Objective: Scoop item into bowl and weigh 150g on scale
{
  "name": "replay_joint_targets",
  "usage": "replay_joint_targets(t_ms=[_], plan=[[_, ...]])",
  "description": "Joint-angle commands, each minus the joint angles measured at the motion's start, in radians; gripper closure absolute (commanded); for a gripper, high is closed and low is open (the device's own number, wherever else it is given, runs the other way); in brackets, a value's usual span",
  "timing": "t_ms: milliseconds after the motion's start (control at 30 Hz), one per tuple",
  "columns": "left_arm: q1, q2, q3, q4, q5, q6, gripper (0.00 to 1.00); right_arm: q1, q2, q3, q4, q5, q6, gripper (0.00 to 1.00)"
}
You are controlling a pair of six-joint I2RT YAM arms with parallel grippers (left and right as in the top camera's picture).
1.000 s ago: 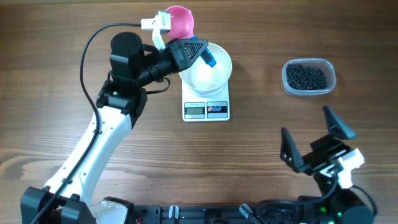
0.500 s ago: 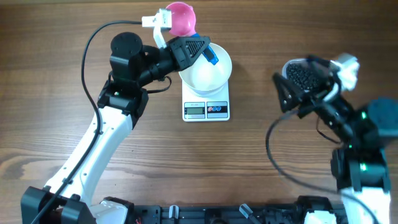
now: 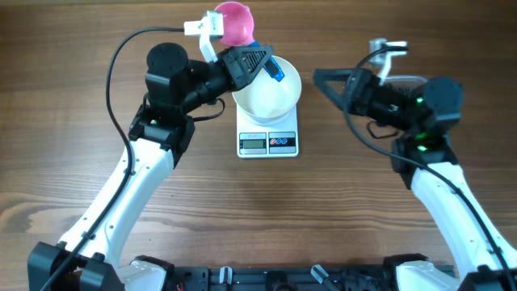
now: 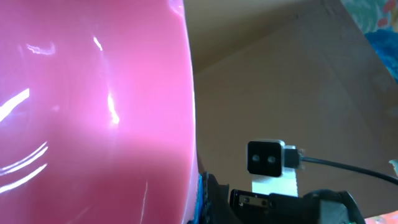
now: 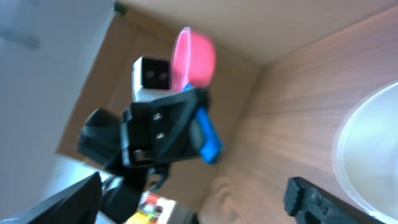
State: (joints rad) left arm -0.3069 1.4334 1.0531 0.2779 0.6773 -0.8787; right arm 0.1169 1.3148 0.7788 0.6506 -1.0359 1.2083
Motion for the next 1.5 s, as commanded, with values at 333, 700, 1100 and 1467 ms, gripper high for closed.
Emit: replay_joint_targets(t_ms=[333,700,1100,1467], plan=[[-0.105,-0.013,0.002,0.132,-0.013,-0.132,0.96,0.121,0.017,0.013,0.068,0.151,0.183,0.25],[-0.113,-0.013,0.002,0.142,-0.018,-0.132,0.96,0.121,0.017,0.013,0.12,0.18,0.235,0.57],[-0.113,-0.013,0.002,0.142,-0.036,-0.132,0.96,0.122,0.017,0.013,0.123,0.152,0.278,0.69],[-0.13,-0.013,0.002,0.134,-0.035,-0.132,0.96,0.122,0.017,0.013,0.123,0.148,0.287,0.72]])
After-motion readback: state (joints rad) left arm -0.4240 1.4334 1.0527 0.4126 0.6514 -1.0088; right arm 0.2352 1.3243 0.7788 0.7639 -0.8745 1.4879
